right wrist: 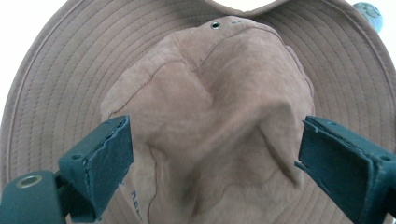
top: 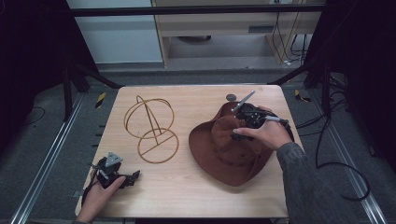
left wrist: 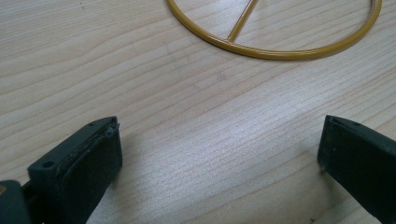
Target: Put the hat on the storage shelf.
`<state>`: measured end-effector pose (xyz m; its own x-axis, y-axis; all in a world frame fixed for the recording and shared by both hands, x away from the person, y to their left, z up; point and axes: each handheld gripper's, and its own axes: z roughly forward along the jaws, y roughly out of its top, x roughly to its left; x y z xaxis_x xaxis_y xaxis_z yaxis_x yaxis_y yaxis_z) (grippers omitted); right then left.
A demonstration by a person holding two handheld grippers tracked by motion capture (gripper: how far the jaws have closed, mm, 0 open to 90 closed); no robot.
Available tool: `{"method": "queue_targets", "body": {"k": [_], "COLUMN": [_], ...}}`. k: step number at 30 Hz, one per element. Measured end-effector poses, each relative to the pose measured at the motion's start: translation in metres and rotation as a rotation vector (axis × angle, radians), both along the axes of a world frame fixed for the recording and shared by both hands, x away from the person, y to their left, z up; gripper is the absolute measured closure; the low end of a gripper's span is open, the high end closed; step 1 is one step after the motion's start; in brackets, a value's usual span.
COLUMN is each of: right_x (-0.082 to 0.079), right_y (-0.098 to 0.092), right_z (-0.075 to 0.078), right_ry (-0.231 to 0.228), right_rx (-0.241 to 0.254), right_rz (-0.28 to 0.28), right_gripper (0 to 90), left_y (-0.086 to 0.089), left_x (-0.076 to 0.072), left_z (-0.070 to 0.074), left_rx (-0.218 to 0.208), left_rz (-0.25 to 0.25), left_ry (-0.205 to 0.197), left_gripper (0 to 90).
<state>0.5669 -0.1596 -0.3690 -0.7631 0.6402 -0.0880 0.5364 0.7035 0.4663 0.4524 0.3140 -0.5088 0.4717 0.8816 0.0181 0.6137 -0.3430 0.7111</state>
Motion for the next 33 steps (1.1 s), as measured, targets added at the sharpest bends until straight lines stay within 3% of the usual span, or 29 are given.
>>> {"method": "queue_targets", "body": {"k": [4, 13, 17, 20, 26, 33], "right_x": [0.006, 0.018, 0.022, 0.024, 0.024, 0.027], "right_y": [0.007, 0.014, 0.012, 0.011, 0.01, 0.009], "right_z": [-0.004, -0.015, -0.023, -0.026, -0.028, -0.028], "right_ry": [0.005, 0.036, 0.056, 0.072, 0.11, 0.107], "right_rx": [-0.018, -0.063, -0.073, -0.081, -0.093, -0.088], "right_rz": [0.028, 0.025, 0.021, 0.027, 0.027, 0.02], "right_gripper": [9.4, 8.4, 12.1, 23.9, 58.7, 85.2], "left_y": [0.0, 0.0, 0.0, 0.0, 0.0, 0.0], "left_x": [0.0, 0.0, 0.0, 0.0, 0.0, 0.0], "left_z": [0.0, 0.0, 0.0, 0.0, 0.0, 0.0], "left_rx": [0.003, 0.001, 0.001, -0.002, -0.003, 0.005], "left_rz": [-0.001, 0.0, 0.0, 0.002, 0.002, -0.003], "left_ry": [0.001, 0.0, 0.0, -0.001, -0.001, 0.002], "left_gripper": [0.0, 0.0, 0.0, 0.0, 0.0, 0.0]}}
